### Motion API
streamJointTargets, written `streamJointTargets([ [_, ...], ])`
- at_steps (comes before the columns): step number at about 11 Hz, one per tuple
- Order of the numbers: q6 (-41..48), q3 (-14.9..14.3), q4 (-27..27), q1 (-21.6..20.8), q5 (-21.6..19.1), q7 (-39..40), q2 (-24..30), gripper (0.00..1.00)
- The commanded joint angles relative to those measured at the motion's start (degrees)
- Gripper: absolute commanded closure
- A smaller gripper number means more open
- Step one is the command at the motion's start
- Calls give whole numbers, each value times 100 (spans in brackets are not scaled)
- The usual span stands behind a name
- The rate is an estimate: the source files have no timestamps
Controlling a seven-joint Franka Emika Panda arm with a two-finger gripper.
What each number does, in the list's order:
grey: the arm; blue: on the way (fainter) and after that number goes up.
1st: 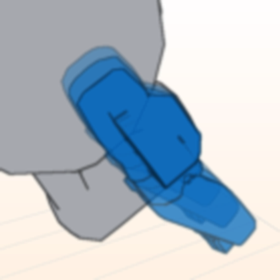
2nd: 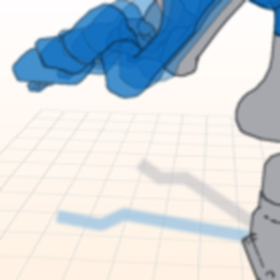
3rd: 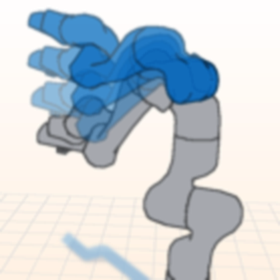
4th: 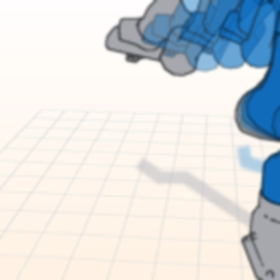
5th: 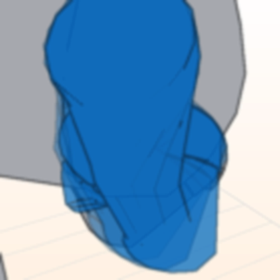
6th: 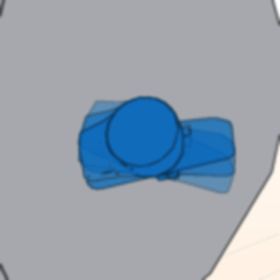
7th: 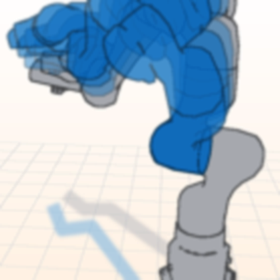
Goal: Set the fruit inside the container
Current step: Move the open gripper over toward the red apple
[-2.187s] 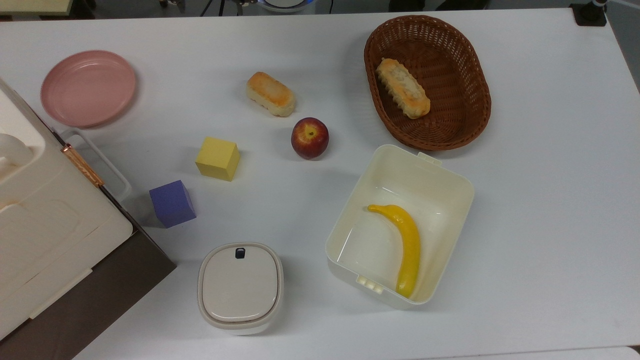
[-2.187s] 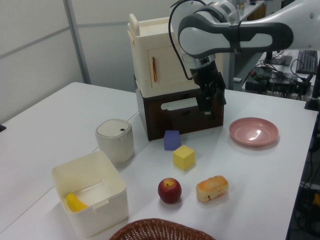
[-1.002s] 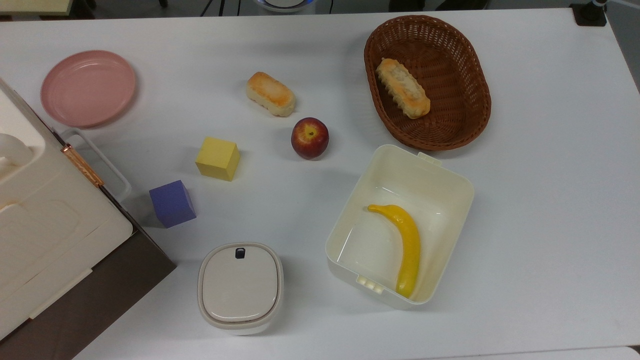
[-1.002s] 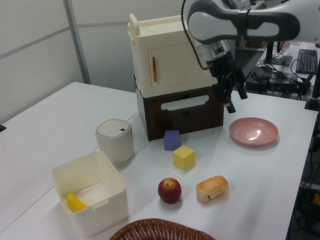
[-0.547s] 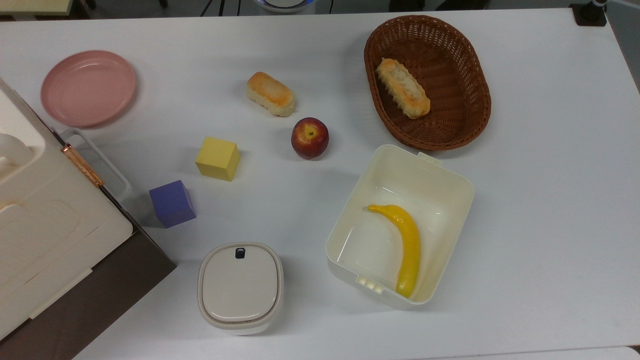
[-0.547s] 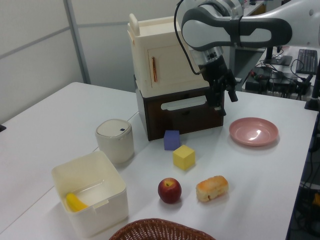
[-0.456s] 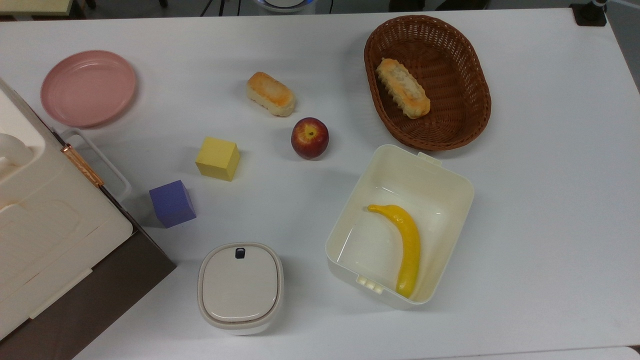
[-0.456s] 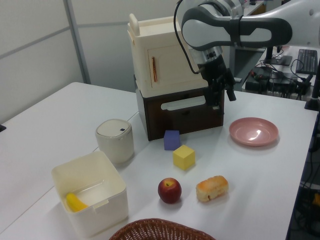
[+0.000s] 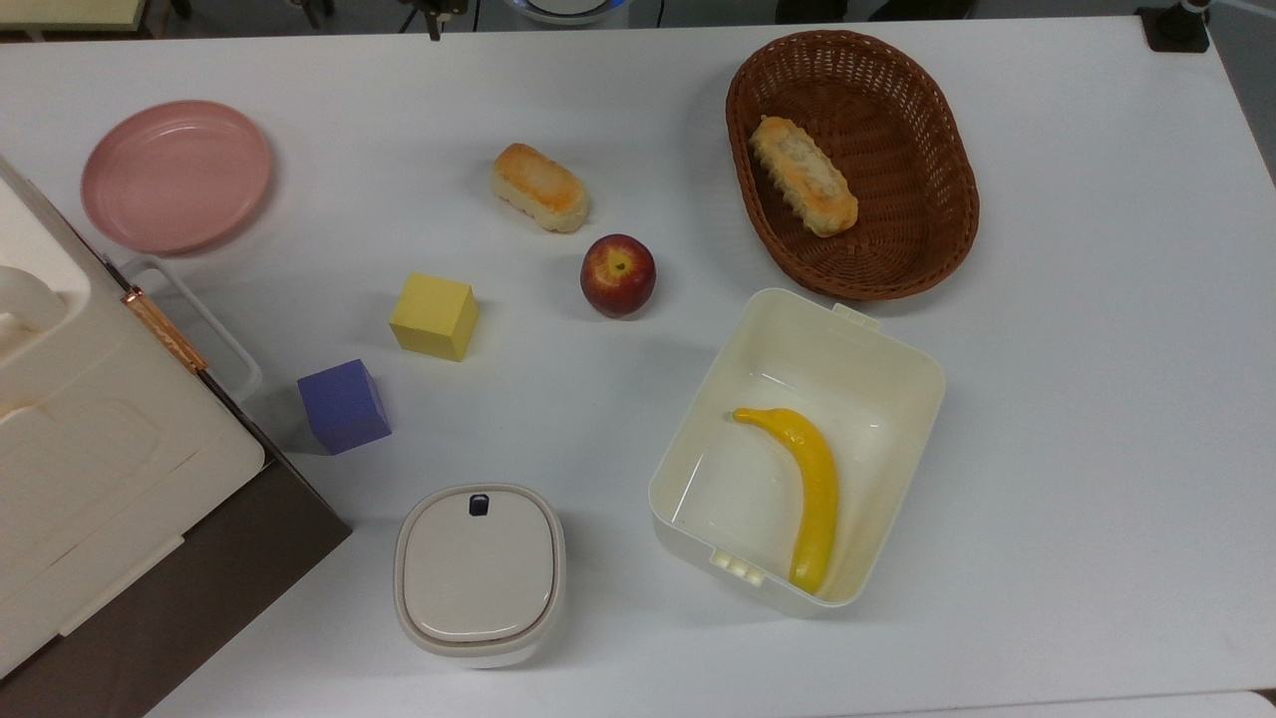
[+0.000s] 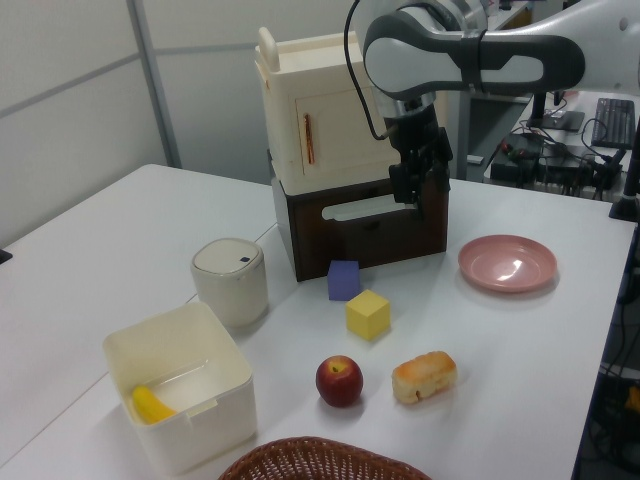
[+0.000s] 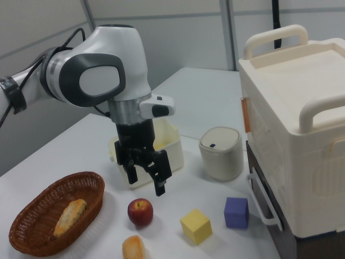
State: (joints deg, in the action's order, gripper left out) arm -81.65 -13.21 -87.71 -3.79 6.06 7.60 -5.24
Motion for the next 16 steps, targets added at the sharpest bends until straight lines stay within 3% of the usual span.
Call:
streamJointTargets([
  [1,-351,-32,8,-17,79,-127,67,0],
  [16,-958,-85,-36,203,53,-40,6,0],
])
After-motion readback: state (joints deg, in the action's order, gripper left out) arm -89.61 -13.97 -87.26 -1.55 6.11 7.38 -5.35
